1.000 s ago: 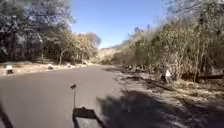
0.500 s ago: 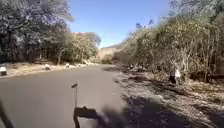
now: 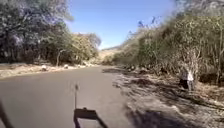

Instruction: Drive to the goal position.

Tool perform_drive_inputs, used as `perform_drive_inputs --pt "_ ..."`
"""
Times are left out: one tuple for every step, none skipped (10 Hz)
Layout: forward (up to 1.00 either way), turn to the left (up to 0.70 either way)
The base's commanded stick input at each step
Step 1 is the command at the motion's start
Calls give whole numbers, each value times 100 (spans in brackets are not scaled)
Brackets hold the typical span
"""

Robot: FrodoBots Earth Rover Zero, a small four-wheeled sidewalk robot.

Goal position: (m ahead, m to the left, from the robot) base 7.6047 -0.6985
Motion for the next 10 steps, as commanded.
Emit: perform_drive_inputs --pt "100 0" --pt "100 0" --pt "100 0" --pt "100 0" --pt "100 0" --pt "100 0" --pt "100 0" --pt "100 0" --pt "100 0" --pt "100 0"
